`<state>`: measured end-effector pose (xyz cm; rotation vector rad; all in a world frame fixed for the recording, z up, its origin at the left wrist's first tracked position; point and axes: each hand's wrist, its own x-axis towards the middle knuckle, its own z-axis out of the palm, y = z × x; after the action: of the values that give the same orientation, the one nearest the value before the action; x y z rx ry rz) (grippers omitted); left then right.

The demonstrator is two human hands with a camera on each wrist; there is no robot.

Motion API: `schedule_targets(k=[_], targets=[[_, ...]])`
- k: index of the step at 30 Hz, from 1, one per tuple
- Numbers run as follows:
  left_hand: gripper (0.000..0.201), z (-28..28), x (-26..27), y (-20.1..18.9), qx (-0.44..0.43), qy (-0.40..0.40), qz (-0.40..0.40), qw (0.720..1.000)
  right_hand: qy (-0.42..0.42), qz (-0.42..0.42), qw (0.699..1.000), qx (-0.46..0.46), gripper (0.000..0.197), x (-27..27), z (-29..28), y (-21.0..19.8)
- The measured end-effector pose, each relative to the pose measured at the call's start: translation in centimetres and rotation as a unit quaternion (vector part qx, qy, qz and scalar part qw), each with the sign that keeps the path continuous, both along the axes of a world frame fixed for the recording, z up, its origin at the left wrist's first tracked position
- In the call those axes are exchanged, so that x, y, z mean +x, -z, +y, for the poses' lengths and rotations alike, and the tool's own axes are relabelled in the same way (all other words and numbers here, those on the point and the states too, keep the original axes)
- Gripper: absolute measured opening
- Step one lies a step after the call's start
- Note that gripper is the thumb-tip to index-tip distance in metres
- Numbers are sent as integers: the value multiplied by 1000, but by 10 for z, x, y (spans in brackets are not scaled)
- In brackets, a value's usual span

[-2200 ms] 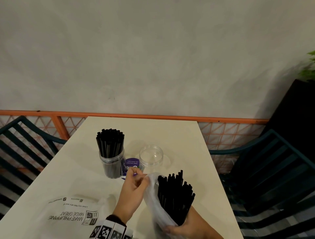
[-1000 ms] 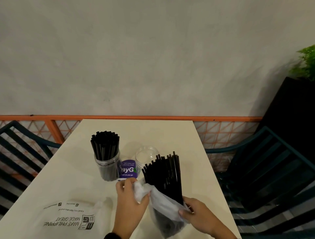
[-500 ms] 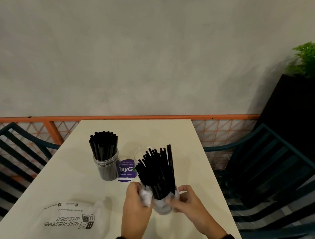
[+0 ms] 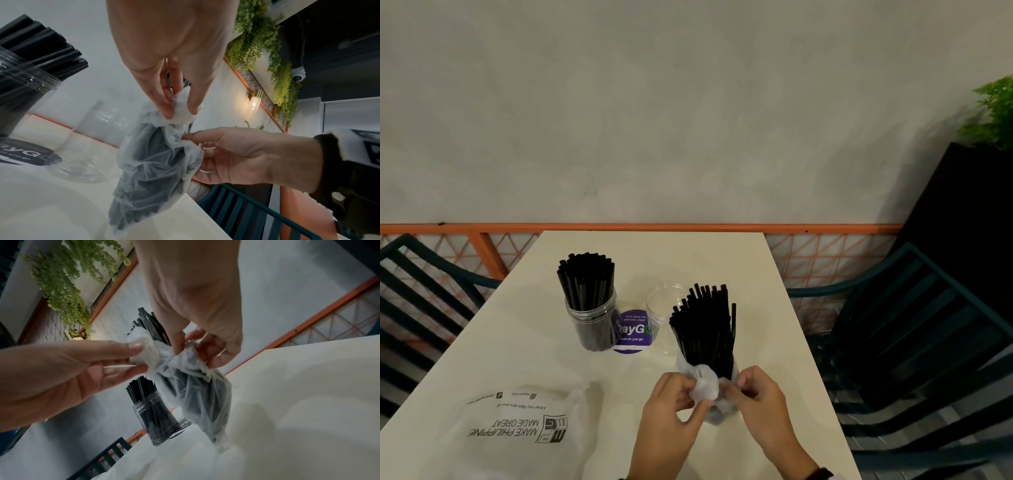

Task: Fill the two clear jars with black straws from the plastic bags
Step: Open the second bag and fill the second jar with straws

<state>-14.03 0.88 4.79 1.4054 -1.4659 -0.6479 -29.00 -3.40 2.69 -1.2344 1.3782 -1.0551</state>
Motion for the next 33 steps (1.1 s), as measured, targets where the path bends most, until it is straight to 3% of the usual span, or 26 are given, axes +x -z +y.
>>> schedule_targets(k=[3,7,10,13,17,19,21,22,24,27,29,31,33], targets=[[43,-2,3,3,1,3,-27,1000,-49,-61,996,40,22,-3,5,-8],[7,0,2,4,17,48,-30,998,-108,-82,988,71,42,-4,11,-17],[15,2,-2,14,-5,86,-59,995,-98,-65,990,74,52,-3,9,-14],[28,2,0,16,26,87,-31,995,-85,-75,990,87,54,-6,3,-5],[37,4,5,12,75,176,-54,980,-84,-26,992,86,49,-10,-2,7],[29,5,8,3,21,169,-110,979,-100,12,992,74,49,-14,-4,12],[25,4,12,-14,-125,69,-144,979,-126,19,990,67,49,-18,-5,13],[28,3,14,-26,-189,19,-153,970,-138,13,988,65,48,-20,-5,15],[44,-4,13,-54,-231,-21,-182,956,-154,-8,986,63,46,-20,-5,18],[62,-23,8,-69,-148,-1,-282,948,-169,-26,984,53,58,-17,-3,24],[66,-34,4,-63,-64,19,-365,929,-187,11,981,43,55,-15,-2,28],[74,-40,-1,-58,-19,43,-380,924,-210,74,974,42,52,-15,-3,33],[68,-41,-4,-51,-4,79,-359,930,-218,88,969,78,54,-17,-4,34]])
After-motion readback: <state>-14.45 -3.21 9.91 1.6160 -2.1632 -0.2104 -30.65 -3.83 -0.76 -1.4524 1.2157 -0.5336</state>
